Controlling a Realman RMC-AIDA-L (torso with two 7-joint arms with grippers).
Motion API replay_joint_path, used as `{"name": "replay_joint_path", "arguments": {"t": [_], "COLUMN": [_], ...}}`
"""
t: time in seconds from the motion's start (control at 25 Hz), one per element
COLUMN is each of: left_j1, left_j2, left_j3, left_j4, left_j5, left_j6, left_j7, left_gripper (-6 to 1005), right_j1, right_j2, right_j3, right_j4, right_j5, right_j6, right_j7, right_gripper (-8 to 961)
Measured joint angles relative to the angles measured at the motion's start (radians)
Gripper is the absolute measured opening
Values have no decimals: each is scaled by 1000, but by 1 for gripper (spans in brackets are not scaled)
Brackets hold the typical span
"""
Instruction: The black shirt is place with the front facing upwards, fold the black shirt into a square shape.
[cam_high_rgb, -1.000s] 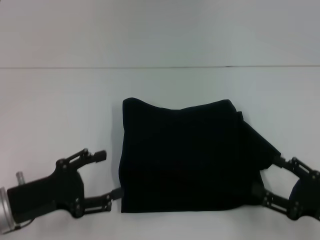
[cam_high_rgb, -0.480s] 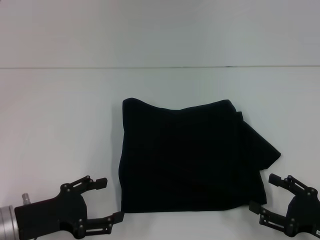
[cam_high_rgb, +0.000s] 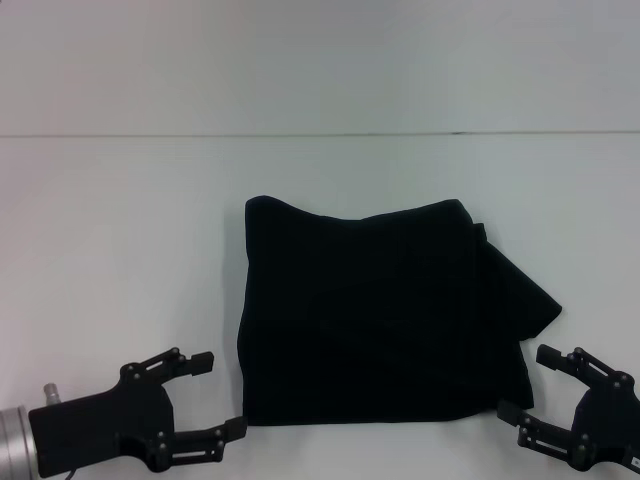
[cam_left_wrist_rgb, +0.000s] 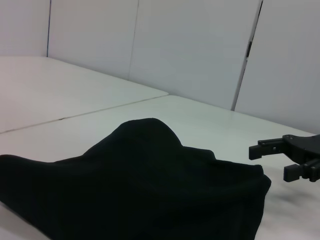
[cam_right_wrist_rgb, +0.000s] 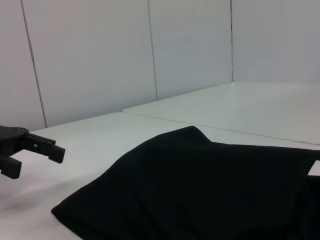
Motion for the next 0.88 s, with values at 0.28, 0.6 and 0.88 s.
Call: {"name": "replay_joint_path", "arguments": {"t": [0.28,0.6,0.88], "left_j1": [-8,-8,-8], "left_j2": [1,1,0], "left_j3": [0,0,1], "left_j4": [1,2,0], "left_j5": [1,-1,-1], "left_j6": [4,9,10], "left_j7": [-12,-12,-13], "left_gripper": [936,936,936], "right_j1": [-5,-8,-6], "right_j2": [-1,-2,-2], "right_j3": [0,0,0], "right_j4": [0,0,-3], "right_j5": [0,0,0], "right_j6": [-9,-12,-13], "right_j7": [2,1,1], "right_gripper": [927,927,927]}}
